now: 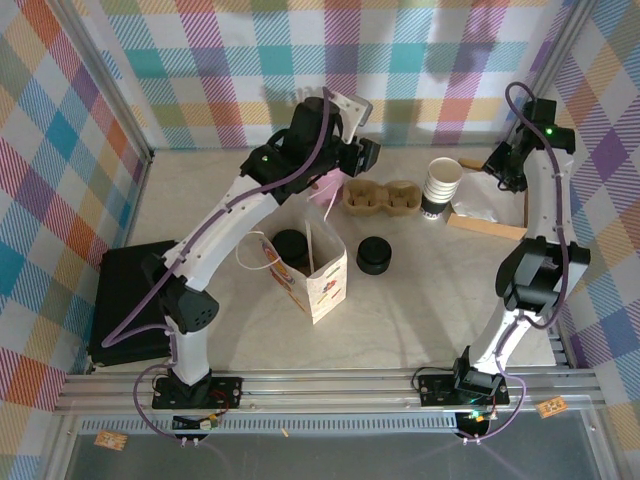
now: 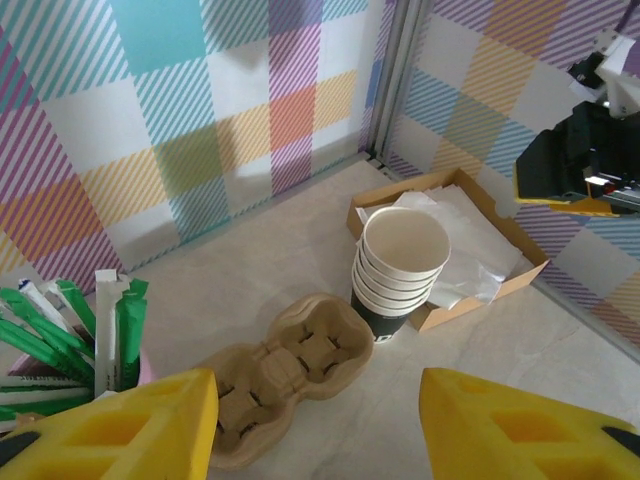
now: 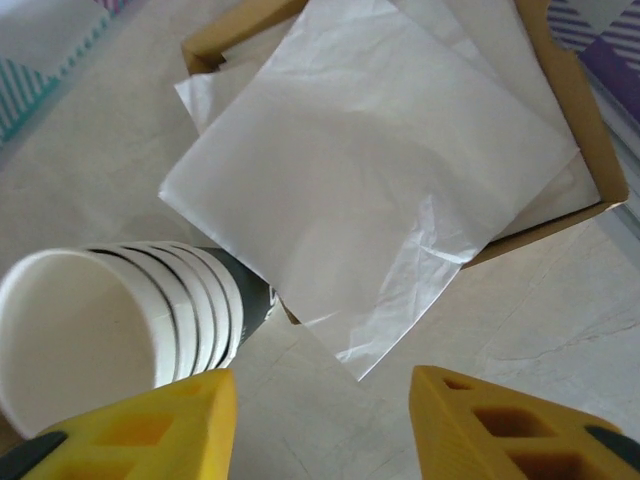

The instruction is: Pack the takeout coffee

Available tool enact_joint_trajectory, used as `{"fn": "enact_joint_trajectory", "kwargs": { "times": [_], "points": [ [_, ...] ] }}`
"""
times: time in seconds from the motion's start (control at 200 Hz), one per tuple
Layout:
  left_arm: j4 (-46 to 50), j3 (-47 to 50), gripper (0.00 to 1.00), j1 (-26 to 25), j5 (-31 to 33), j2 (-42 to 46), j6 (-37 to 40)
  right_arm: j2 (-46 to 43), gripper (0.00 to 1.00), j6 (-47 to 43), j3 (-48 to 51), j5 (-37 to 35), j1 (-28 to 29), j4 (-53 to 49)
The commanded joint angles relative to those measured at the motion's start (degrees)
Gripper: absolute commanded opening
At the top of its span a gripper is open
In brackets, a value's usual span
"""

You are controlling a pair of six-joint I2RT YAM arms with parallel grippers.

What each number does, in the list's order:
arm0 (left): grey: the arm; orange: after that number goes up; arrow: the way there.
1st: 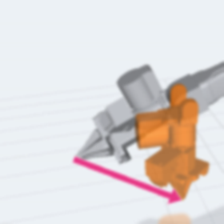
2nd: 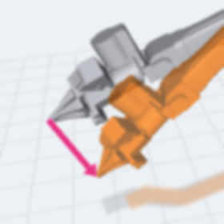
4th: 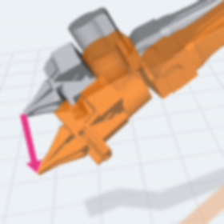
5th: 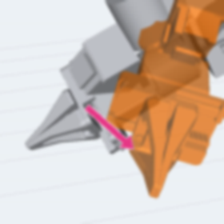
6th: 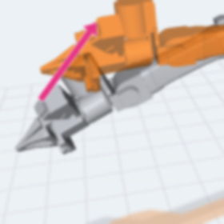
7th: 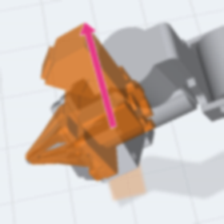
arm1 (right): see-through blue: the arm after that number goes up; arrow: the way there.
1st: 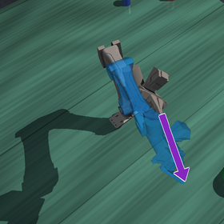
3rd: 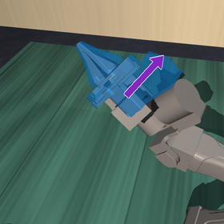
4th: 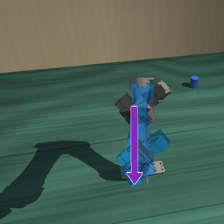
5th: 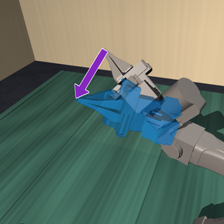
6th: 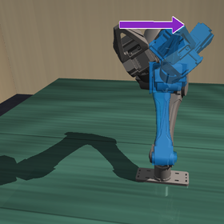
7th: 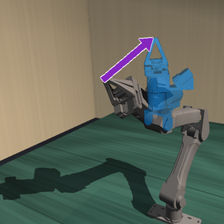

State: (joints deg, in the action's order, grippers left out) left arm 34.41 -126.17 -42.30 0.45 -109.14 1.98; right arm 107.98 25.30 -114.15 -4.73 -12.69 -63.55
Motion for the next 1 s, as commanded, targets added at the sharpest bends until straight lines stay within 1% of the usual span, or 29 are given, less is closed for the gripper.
{"fn": "enact_joint_trajectory", "kwargs": {
  "times": [0.0, 0.135, 0.26, 0.355, 0.46, 0.595, 0.735, 0.87, 0.995],
  "points": [
    [0.5, -2.4, 0.56, -0.4, -1.0, -1.4, -0.8, 1.2, 0.52, 0.7, -2.0, -1.0, -1.2, -0.4],
    [1.0, -4.2, 0.57, -0.3, -2.2, -2.7, -1.1, 4.2, 0.57, 1.1, -2.0, 1.3, -2.2, 2.1],
    [3.5, -7.3, 0.57, -0.4, -1.3, -4.0, -1.1, 9.3, 0.61, 2.4, -4.1, 2.9, -2.3, 2.2],
    [4.5, -7.9, 0.57, -0.4, -0.6, -4.1, -1.2, 10.9, 0.70, 0.6, -3.4, -0.4, -1.5, 5.7],
    [6.2, -8.7, 0.57, -0.4, 0.4, -4.1, -2.0, 11.3, 0.73, -0.7, -3.6, -4.4, -1.1, 7.1],
    [7.6, -9.3, 0.57, -0.4, 1.8, -3.7, -3.7, 9.5, 0.73, -1.3, -0.4, -5.6, -1.0, 8.1],
    [7.8, -9.3, 0.57, -0.3, 2.8, -3.5, -4.2, 6.9, 0.73, -0.3, 2.5, -3.0, -0.1, 9.0],
    [7.2, -9.1, 0.57, -0.3, 3.5, -3.3, -3.6, 4.3, 0.73, -1.3, 7.4, -6.2, 4.0, 10.5],
    [5.8, -7.2, 0.57, -0.4, 3.2, -2.4, -3.7, 2.4, 0.72, -2.0, 10.2, -7.4, 8.2, 12.7]
  ]
}}
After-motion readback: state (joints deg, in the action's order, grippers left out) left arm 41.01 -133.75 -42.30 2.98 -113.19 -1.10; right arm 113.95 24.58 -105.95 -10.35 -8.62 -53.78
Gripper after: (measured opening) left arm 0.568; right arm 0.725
